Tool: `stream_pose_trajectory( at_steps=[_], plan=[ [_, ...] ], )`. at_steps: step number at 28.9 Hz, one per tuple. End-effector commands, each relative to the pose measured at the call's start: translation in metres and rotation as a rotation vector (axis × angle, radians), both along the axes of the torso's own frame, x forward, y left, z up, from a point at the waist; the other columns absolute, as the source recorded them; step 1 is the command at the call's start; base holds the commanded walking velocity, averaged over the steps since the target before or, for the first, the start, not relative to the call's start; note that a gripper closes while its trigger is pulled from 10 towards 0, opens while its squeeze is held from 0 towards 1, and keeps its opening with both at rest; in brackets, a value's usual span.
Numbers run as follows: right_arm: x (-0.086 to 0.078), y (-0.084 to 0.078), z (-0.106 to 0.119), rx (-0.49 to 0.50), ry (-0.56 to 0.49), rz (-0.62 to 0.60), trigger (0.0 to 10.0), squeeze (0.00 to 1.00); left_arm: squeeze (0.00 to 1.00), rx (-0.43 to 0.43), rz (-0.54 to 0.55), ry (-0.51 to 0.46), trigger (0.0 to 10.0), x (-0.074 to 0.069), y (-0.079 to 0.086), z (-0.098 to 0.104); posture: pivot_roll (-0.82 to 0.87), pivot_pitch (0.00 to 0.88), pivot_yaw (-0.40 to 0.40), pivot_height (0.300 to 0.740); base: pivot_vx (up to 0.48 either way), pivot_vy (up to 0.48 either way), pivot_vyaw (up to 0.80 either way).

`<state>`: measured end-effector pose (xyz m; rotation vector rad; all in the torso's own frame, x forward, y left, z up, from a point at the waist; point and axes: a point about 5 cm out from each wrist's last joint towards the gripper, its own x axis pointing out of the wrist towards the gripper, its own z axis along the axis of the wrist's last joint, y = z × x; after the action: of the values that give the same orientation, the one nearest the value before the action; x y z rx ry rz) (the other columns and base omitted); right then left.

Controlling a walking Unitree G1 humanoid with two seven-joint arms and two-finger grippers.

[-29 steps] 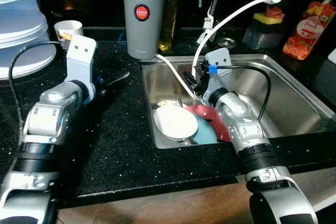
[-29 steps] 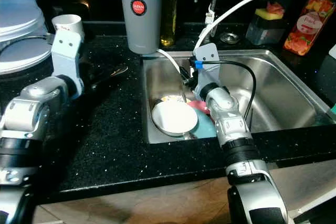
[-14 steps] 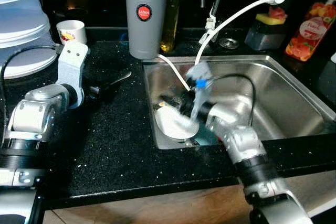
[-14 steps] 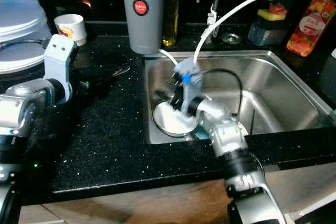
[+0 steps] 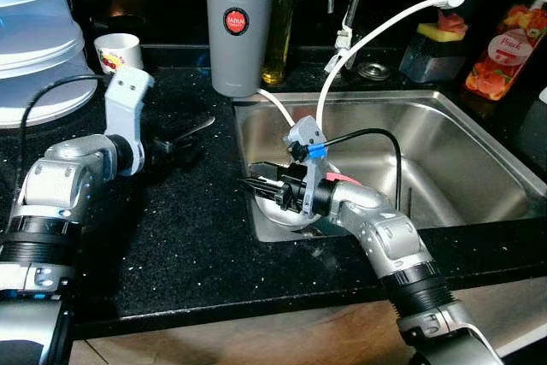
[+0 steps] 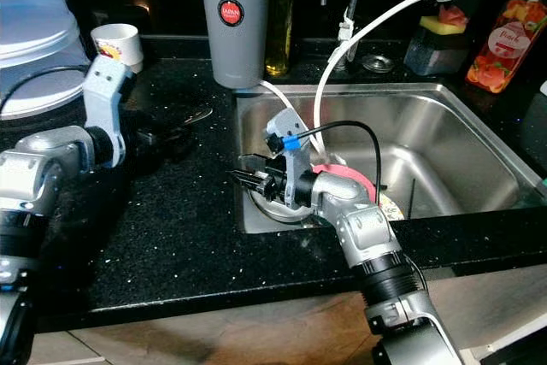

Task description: Kitchen organization

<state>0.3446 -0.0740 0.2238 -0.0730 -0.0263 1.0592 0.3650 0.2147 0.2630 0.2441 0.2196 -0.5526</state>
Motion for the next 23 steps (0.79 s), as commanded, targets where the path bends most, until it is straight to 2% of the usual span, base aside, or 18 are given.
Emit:
stream_pose_trajectory(
  at_steps=[1,3,9,15,16,21,23],
  plan=[
    [-0.004,0.0,-0.002,-0.002,0.024,0.026,10.0,0.0,0.0,0.112,0.024,0.051,0.0,0.0,0.008,-0.008,0.07,0.097,-0.049,0.74,0.0,0.0,0.0],
    [-0.006,0.001,-0.002,-0.003,0.034,0.034,10.0,0.0,0.0,0.213,0.066,0.078,0.0,0.0,0.017,-0.014,0.07,0.097,-0.049,0.74,0.0,0.0,0.0],
    [-0.008,0.001,-0.004,-0.008,0.045,0.043,10.0,0.0,0.0,0.289,0.115,0.081,0.0,0.001,0.027,-0.012,0.07,0.089,-0.049,0.74,0.0,0.0,0.0],
    [-0.009,0.0,-0.004,-0.01,0.05,0.036,10.0,0.0,0.0,0.228,0.137,0.009,0.0,0.006,0.026,0.002,0.07,0.075,-0.051,0.74,0.0,0.0,0.0],
    [-0.007,-0.001,-0.002,0.002,0.048,0.023,10.0,0.0,0.0,0.116,0.11,-0.06,0.0,0.007,0.018,0.015,0.07,0.073,-0.051,0.74,0.0,0.0,0.0],
    [-0.004,-0.003,0.004,0.043,0.046,-0.009,10.0,0.0,0.0,-0.153,0.034,-0.216,0.0,0.004,0.003,0.045,0.07,0.071,-0.05,0.74,0.0,0.0,0.0],
    [-0.003,-0.005,0.006,0.066,0.046,-0.02,10.0,0.0,0.0,-0.293,-0.076,-0.299,0.0,-0.004,-0.009,0.059,0.07,0.071,-0.05,0.74,0.0,0.0,0.0]
  ],
)
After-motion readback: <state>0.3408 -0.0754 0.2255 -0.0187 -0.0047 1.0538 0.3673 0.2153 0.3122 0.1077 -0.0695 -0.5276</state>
